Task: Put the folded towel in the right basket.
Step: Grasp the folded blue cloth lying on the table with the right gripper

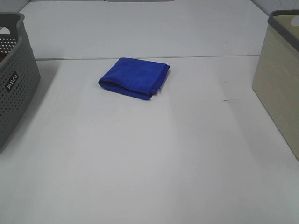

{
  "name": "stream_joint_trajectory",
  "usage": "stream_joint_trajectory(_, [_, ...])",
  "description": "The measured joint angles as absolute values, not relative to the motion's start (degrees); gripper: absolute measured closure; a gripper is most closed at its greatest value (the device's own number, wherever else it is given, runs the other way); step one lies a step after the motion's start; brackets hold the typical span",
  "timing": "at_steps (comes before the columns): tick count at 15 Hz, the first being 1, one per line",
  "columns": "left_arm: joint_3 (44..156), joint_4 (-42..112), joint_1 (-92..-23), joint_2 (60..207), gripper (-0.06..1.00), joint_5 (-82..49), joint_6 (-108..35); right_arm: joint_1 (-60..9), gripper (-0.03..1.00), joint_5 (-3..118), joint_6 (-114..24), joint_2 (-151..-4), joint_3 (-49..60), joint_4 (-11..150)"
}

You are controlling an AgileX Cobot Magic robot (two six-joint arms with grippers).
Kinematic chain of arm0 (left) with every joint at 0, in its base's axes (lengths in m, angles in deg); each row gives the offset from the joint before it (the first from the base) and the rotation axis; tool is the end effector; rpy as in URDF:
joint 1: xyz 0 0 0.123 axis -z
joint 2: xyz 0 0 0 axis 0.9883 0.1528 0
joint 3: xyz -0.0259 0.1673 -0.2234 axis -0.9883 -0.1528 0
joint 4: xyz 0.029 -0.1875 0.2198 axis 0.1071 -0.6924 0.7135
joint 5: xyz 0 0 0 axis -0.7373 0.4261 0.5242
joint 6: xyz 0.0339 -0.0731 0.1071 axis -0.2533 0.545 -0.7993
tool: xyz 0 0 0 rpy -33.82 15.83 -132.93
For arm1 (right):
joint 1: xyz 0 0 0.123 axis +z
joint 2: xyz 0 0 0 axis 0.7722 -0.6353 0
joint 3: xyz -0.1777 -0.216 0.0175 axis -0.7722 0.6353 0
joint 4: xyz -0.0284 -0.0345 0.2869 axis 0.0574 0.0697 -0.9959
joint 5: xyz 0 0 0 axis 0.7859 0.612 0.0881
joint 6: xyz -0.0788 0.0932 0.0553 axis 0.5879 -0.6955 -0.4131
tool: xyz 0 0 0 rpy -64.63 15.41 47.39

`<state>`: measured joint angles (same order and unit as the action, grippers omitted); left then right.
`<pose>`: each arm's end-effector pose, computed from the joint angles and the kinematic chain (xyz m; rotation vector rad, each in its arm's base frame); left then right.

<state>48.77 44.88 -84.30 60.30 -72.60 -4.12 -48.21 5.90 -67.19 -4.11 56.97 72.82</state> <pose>0.0728 -0.0033 0.2788 -0.0198 2.0181 -0.0194 0.0709 0.0123 0.2786 -0.0509 2.0344 0.1181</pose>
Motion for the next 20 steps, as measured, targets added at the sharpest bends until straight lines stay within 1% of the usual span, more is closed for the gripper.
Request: stream_joint_trajectory(20, [48.77,44.88,-84.30,60.30,-0.04,-72.60,-4.12,-48.21,-0.02,5.90,-67.19,-4.11,56.97,72.82])
